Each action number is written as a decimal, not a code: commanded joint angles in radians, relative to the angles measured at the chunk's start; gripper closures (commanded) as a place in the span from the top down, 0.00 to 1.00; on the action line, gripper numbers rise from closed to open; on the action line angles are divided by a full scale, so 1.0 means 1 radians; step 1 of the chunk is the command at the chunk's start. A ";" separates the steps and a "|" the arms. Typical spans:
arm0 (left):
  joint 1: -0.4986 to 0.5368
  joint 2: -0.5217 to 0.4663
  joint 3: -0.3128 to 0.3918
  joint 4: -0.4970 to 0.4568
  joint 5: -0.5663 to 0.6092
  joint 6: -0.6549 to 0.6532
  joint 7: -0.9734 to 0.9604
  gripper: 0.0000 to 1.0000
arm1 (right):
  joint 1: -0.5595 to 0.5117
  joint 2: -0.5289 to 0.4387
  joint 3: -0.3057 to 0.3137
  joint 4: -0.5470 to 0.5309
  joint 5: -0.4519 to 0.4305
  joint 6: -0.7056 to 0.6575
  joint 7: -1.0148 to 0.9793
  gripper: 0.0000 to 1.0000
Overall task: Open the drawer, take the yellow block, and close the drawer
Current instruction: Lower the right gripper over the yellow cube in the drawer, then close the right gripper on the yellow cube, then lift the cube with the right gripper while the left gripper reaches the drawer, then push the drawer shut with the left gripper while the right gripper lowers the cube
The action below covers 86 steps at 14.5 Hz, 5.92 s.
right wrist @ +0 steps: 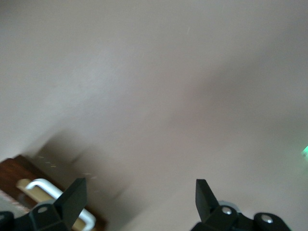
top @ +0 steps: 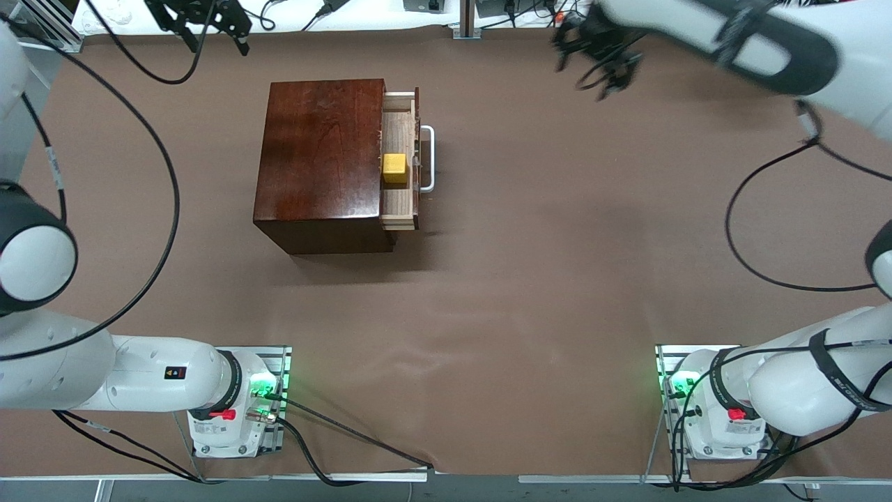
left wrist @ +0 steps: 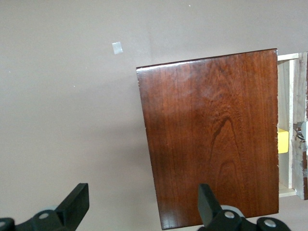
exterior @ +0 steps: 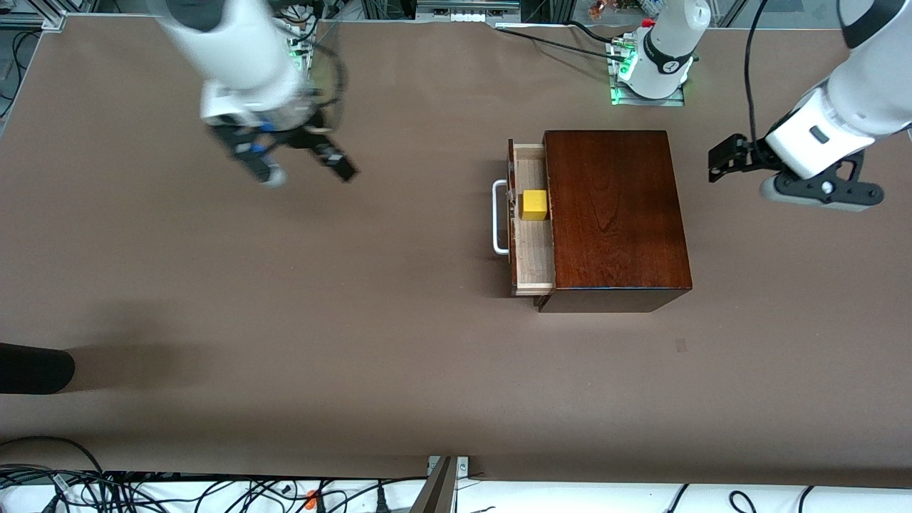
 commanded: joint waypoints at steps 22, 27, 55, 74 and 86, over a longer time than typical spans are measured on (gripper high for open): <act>-0.023 -0.050 0.009 -0.012 -0.009 -0.028 -0.034 1.00 | 0.398 0.636 -0.025 0.475 -0.058 0.400 1.080 1.00; -0.025 -0.050 0.012 -0.008 -0.009 -0.028 -0.031 1.00 | 0.398 0.658 -0.026 0.473 -0.061 0.433 1.080 1.00; -0.040 -0.022 0.009 0.034 -0.026 -0.043 -0.005 1.00 | 0.226 0.278 -0.044 0.424 0.061 -0.144 0.641 0.04; -0.500 0.431 -0.040 0.228 -0.170 0.295 0.619 1.00 | 0.212 -0.024 -0.450 -0.577 0.065 0.502 -1.199 0.04; -0.574 0.620 -0.055 0.171 0.004 0.471 0.987 1.00 | 0.212 0.185 -0.385 -0.630 0.259 0.740 -1.414 0.06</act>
